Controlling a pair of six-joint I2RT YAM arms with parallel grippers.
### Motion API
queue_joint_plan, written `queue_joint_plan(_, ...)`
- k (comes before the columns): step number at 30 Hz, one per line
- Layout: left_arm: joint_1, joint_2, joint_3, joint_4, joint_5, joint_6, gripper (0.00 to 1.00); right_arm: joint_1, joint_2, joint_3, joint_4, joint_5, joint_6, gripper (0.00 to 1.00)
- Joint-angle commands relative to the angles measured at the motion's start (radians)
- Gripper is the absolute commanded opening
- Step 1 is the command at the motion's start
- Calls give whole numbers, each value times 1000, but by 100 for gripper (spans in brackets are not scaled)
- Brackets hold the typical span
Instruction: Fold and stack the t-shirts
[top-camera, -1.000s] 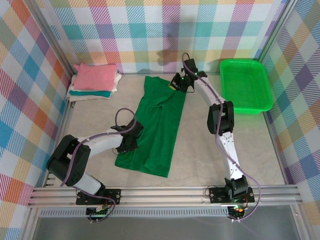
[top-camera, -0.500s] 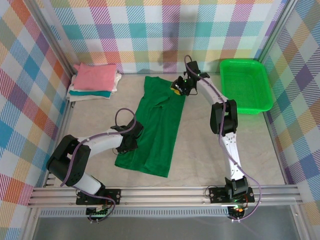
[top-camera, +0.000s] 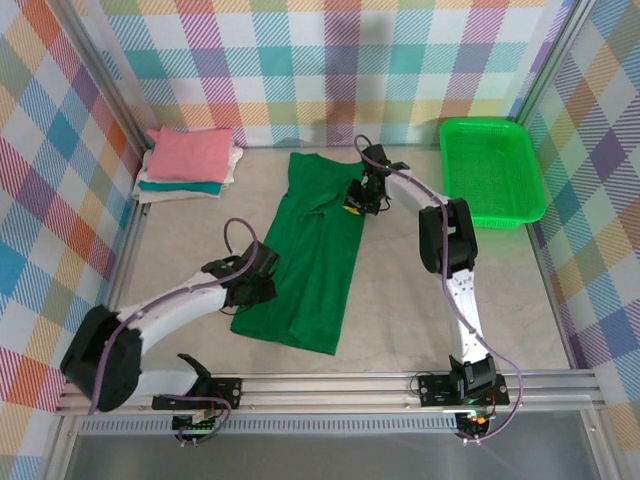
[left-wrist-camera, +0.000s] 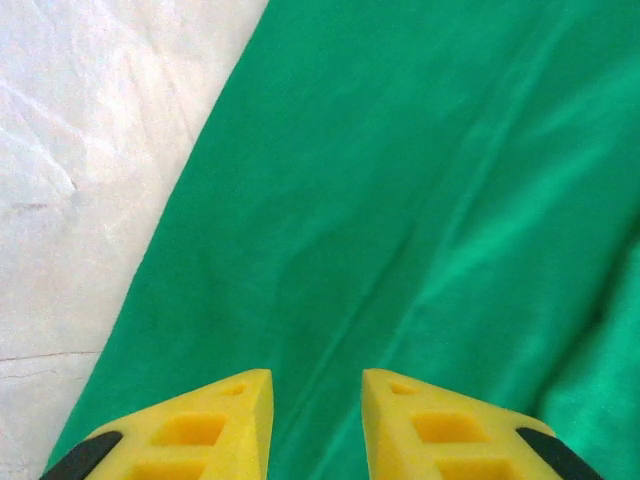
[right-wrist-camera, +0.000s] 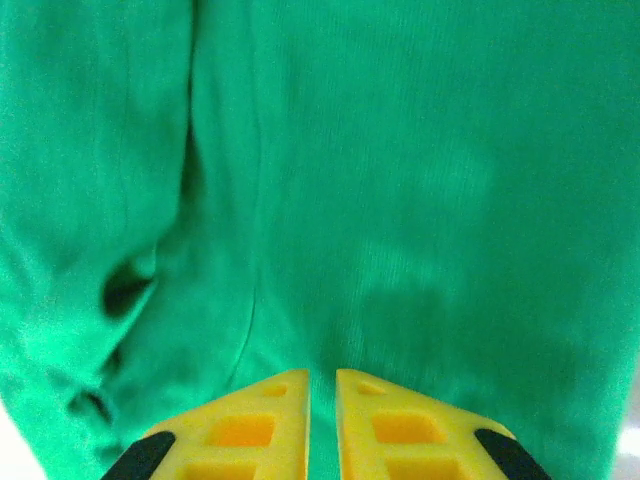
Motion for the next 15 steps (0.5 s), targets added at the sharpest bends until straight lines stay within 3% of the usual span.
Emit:
queue_joint_plan(1, 0, -99, 11, -58, -21, 7, 30, -37, 111, 105, -61, 50, 23, 15)
queue_joint_plan(3, 25, -129, 12, -54, -25, 11, 39, -54, 161, 183, -81, 65, 35, 15)
queue_joint_plan(9, 102, -63, 17, 20, 36, 38, 40, -95, 338, 544, -194, 40, 34, 16)
queue_joint_plan(15, 102, 13, 5, 91, 113, 46, 40, -91, 259, 586, -199, -138, -6, 27)
